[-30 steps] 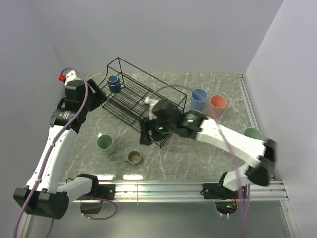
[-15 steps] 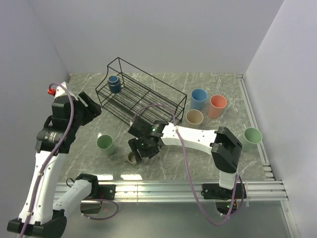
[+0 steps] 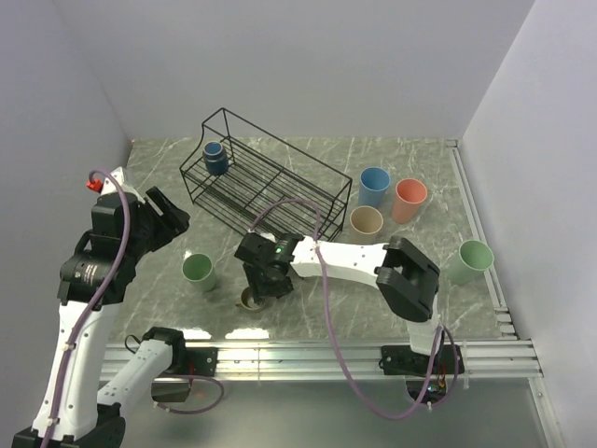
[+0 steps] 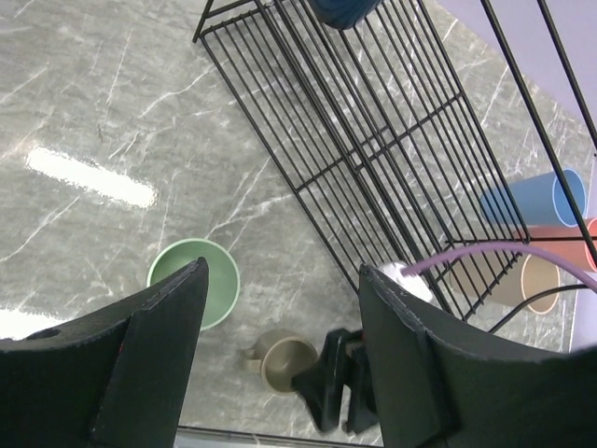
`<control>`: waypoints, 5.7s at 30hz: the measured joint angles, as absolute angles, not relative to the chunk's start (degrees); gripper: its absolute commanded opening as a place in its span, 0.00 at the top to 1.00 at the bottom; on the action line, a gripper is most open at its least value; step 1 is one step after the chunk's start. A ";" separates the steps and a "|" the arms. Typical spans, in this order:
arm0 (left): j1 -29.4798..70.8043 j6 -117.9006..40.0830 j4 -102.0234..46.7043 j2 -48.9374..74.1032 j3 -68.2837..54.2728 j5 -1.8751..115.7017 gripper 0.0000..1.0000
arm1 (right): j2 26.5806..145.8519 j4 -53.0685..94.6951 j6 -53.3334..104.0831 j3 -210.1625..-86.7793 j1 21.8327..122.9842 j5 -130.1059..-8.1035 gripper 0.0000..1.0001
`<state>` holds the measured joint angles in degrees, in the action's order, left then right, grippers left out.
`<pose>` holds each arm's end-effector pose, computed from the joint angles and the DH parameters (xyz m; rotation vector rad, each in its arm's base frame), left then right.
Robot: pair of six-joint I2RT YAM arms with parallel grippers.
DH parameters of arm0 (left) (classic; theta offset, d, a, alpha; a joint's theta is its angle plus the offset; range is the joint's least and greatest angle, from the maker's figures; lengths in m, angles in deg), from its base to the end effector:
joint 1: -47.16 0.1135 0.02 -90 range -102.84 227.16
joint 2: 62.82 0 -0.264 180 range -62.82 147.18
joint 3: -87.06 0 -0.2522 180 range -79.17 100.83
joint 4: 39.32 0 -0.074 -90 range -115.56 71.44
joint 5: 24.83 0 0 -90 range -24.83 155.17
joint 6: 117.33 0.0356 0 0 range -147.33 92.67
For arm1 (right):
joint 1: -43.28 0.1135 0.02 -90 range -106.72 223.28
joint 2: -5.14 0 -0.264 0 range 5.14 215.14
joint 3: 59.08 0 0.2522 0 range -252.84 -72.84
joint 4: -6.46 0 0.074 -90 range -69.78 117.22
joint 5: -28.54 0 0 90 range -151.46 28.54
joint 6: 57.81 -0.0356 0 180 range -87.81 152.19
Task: Load the cups into the dish rack
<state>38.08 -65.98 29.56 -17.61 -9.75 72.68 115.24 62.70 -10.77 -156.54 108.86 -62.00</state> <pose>0.1257 -0.0154 0.3999 -0.6185 2.0338 -0.3597 0.1635 0.3610 0.2040 -0.5713 2.8436 0.4469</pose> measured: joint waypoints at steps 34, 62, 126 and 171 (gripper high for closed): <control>38.08 -66.44 29.10 -11.06 12.88 53.10 0.01 | 95.15 64.18 -9.09 -173.48 95.14 -65.82 1.00; 34.52 -140.25 -83.82 -0.19 -31.47 21.30 0.01 | 84.42 28.84 -17.07 -160.52 82.61 -96.73 1.00; 30.30 -122.83 -52.73 5.47 -22.73 15.88 0.99 | 87.63 45.15 -3.71 -166.07 83.16 -73.89 0.48; 38.63 -61.28 18.37 31.04 11.65 61.19 1.00 | 67.96 59.59 -0.87 -149.26 76.82 -56.47 0.50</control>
